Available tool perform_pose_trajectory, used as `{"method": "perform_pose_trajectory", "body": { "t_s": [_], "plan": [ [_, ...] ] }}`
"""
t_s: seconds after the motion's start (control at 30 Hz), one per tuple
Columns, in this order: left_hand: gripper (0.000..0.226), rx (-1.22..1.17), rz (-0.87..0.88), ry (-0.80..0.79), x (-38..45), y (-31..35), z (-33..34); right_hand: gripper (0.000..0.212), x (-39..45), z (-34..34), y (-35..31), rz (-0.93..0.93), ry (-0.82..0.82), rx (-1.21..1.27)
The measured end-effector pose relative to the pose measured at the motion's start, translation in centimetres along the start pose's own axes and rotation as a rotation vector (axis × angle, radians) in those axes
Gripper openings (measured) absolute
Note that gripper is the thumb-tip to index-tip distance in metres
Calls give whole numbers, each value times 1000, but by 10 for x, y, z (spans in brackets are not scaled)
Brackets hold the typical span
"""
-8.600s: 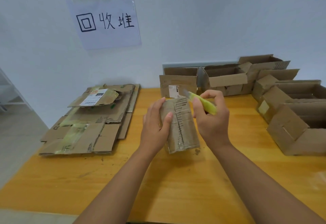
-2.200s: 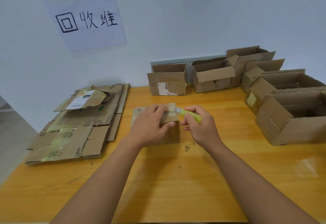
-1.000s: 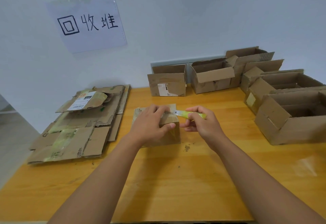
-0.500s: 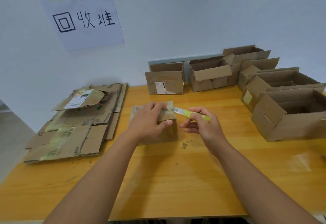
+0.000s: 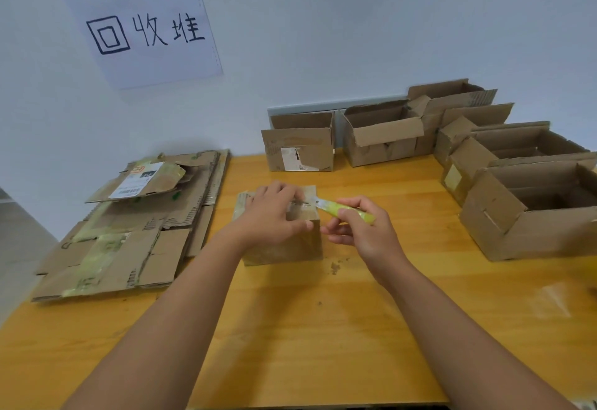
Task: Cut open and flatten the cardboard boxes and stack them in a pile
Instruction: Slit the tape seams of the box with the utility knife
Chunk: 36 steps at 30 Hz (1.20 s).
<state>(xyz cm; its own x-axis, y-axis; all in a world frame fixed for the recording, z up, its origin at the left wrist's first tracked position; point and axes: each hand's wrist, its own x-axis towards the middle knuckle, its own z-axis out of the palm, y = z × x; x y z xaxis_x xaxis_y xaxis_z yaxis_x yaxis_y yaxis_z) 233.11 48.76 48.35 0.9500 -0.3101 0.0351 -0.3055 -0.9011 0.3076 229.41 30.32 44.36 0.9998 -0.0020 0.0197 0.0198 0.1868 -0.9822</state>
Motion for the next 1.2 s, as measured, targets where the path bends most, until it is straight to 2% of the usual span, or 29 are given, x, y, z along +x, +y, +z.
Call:
{"method": "perform_pose_trajectory", "body": {
  "t_s": [0.2,0.5,0.57,0.67,0.73,0.8,0.9,1.03,1.2],
  "plan": [
    [44,-25,18,15,-1,-2,2,16,-4,-6,-3,11,-11,61],
    [38,-19,31,34,-2,-2,3,18,-10,-15,-3,-69,-53,-74],
    [36,-121,25,63,-2,-4,1,18,-11,-23,-5,-93,3,-35],
    [38,-438,1,90,-5,-6,-3,18,-5,-28,-7,-115,92,34],
    [29,-503,-29,112,-4,-10,-4,20,1,-25,-7,-124,93,28],
    [21,-504,-70,161,-2,-13,-3,21,5,-19,-6,-157,81,1],
    [20,-483,-110,243,4,-11,0,19,10,-12,-6,-214,69,-10],
    [29,-184,-63,214,6,-8,5,26,16,-9,-3,-260,57,-74],
    [37,-108,-9,133,4,-8,2,37,18,3,12,-335,15,-396]
  ]
}}
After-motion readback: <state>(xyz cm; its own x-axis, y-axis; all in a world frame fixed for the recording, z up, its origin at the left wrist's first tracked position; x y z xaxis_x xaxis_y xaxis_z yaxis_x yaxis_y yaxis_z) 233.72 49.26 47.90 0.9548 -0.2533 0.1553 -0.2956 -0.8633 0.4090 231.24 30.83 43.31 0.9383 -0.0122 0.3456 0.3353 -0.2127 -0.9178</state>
